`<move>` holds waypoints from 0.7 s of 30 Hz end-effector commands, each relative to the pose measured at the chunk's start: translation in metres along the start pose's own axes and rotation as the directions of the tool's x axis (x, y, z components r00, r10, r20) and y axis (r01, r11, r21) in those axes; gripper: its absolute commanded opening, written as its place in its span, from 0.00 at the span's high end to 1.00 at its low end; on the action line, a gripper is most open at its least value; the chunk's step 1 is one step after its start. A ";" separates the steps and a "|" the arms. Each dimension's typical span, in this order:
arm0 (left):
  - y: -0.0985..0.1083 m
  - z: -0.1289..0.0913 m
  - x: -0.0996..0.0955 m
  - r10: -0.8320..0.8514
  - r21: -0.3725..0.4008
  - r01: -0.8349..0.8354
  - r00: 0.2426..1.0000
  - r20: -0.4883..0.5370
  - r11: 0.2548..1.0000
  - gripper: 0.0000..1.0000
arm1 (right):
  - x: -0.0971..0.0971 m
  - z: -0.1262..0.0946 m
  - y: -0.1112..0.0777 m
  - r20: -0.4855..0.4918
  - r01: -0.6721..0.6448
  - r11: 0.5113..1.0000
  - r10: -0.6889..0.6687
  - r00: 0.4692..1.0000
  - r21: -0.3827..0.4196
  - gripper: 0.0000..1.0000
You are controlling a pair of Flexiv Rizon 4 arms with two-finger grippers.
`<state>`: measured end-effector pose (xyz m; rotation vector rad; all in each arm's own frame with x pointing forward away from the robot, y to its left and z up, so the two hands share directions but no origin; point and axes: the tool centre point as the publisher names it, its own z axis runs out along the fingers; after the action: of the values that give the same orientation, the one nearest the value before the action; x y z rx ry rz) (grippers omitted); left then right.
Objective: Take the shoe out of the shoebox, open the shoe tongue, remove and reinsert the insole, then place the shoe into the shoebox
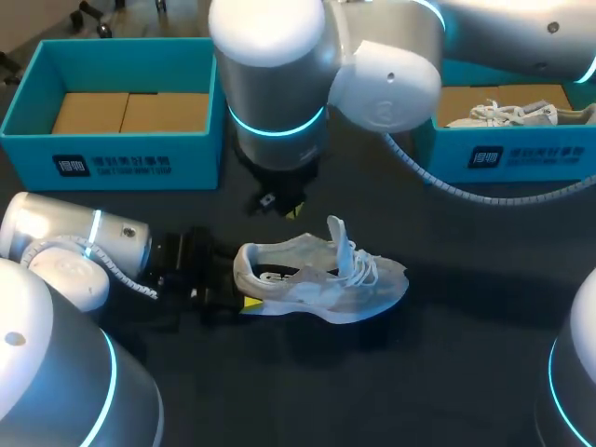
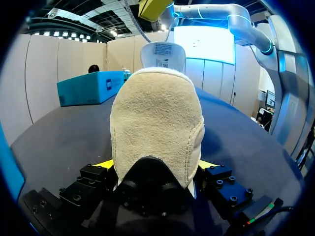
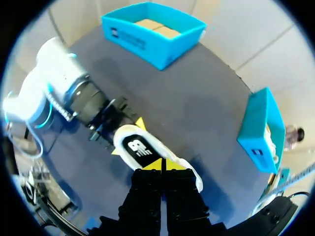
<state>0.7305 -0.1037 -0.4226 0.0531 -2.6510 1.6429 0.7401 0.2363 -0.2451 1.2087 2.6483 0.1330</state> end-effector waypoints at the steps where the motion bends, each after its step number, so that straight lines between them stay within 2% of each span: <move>1: 0.001 0.000 -0.001 0.000 -0.003 0.000 1.000 -0.002 1.000 1.00 | 0.001 0.006 -0.004 -0.055 0.086 0.996 -0.087 0.995 -0.026 1.00; 12: 0.001 0.000 -0.001 0.000 -0.003 0.000 1.000 -0.002 1.000 1.00 | 0.019 0.015 -0.010 -0.112 0.265 0.964 -0.261 0.959 0.023 1.00; 21: 0.001 0.000 -0.001 0.000 -0.003 0.000 1.000 -0.002 1.000 1.00 | 0.019 0.015 -0.010 -0.112 0.265 0.964 -0.261 0.959 0.023 1.00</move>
<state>0.7305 -0.1037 -0.4226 0.0531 -2.6510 1.6429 0.7246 0.2430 -0.2639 0.8676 2.8896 0.1042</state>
